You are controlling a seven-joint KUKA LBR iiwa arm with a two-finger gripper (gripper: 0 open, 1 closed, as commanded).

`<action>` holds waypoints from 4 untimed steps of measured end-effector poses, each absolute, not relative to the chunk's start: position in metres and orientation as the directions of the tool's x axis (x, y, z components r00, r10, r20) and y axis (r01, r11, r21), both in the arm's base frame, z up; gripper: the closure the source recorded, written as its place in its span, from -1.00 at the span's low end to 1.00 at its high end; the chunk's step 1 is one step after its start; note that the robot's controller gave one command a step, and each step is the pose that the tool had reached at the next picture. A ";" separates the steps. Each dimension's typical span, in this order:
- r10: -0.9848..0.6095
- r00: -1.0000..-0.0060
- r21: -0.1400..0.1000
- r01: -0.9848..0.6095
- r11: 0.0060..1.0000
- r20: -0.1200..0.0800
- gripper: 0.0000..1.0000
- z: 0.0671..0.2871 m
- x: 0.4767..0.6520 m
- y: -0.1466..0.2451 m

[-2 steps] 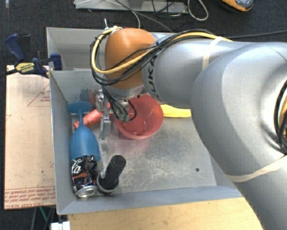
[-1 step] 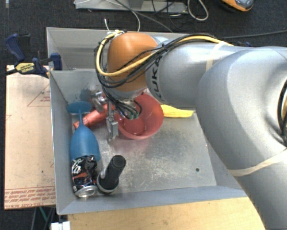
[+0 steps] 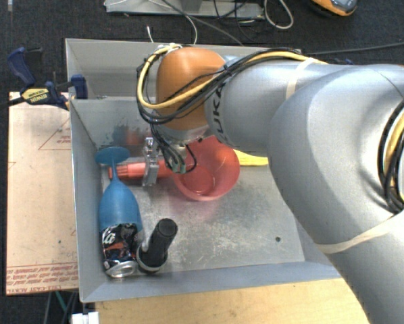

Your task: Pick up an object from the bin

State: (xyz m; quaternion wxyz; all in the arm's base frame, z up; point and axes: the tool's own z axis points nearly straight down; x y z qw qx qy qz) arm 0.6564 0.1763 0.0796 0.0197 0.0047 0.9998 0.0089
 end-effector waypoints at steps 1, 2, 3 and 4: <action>0.010 -0.999 0.018 0.010 1.000 -0.039 1.00 0.080 0.656 0.176; 0.010 -1.000 0.014 0.010 1.000 -0.027 1.00 0.115 0.652 0.175; 0.010 -1.000 0.014 0.009 1.000 -0.027 1.00 0.148 0.652 0.175; 0.010 -0.999 0.015 0.010 1.000 -0.031 1.00 0.167 0.653 0.175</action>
Offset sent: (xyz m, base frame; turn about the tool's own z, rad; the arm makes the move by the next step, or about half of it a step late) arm 0.0001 0.0000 0.0690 0.0003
